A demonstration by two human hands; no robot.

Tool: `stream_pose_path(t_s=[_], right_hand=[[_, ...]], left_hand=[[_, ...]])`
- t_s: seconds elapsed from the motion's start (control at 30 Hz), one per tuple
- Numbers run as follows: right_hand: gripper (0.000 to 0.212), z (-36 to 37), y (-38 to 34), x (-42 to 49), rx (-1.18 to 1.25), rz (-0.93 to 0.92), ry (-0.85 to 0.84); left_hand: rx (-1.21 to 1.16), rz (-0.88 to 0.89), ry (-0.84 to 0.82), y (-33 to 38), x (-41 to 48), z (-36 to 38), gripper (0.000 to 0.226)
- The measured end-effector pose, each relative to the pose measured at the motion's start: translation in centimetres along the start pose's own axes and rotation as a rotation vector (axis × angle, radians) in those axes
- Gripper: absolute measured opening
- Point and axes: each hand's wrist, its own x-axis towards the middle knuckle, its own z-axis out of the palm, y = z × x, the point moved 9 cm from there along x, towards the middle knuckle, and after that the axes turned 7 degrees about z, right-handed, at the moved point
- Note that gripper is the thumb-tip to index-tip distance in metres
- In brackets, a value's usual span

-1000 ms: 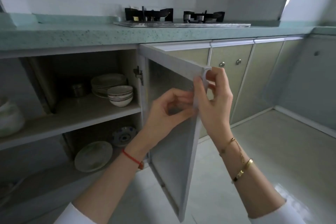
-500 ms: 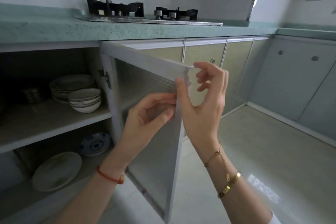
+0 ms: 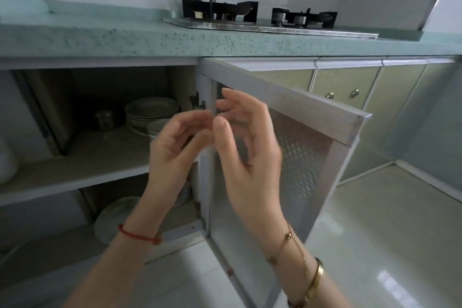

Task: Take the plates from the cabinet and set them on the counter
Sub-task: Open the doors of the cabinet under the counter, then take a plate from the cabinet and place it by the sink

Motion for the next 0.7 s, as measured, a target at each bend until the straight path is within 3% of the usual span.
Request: stream_pose_path(t_s=[0.37,0.7], right_hand=[[0.03,11.7,10.4,0.3,0.144,0.386,-0.227],[0.031,17.8,17.0,-1.7,0.13,0.553,-0.343]], left_hand=[[0.332,-0.121,0.204,-0.8,-1.0,-14.1,0.032],[0.449,-0.256,0.327,-1.9,-3.6,-21.6,0.031]])
